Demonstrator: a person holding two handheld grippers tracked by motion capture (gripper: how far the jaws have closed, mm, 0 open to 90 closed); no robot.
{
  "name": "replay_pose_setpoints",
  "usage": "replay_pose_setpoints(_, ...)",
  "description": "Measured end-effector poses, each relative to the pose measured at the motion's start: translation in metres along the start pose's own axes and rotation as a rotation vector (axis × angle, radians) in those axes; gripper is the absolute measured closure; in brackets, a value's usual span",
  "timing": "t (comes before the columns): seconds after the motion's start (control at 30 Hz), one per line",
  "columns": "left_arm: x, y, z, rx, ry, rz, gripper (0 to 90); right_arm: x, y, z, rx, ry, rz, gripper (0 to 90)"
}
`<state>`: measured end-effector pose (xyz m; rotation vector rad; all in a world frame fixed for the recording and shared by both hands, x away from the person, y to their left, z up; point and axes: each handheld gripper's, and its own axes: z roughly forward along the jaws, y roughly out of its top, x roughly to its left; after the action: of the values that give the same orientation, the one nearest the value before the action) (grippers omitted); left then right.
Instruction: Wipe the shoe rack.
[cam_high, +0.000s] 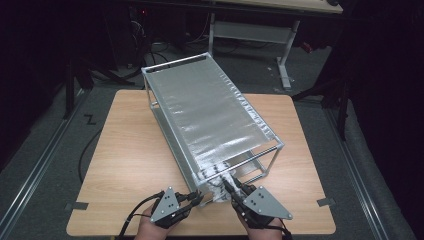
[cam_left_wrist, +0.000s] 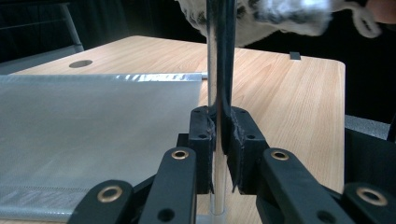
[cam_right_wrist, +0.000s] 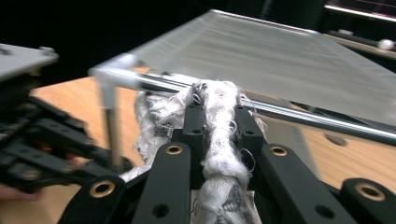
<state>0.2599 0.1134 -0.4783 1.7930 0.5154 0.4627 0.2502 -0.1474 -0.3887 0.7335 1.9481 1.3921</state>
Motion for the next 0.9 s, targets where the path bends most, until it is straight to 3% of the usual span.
replay_pose_setpoints(0.27, 0.001, -0.001, -0.003, 0.002, 0.010, -0.002, 80.6, -0.033, -0.008, -0.004, 0.005, -0.110, 0.040, 79.2)
replay_pose_setpoints(0.63, -0.001, -0.001, -0.006, 0.004, 0.013, 0.001, 80.6, -0.087, -0.021, -0.020, -0.006, -0.289, 0.141, 79.2)
replay_pose_setpoints(0.77, -0.001, -0.001, -0.006, 0.003, 0.014, 0.001, 80.6, -0.094, -0.024, -0.022, -0.003, -0.327, 0.145, 79.2)
replay_pose_setpoints(0.9, -0.001, -0.002, -0.006, 0.003, 0.013, 0.002, 80.6, -0.097, -0.026, -0.021, 0.001, -0.333, 0.152, 79.2)
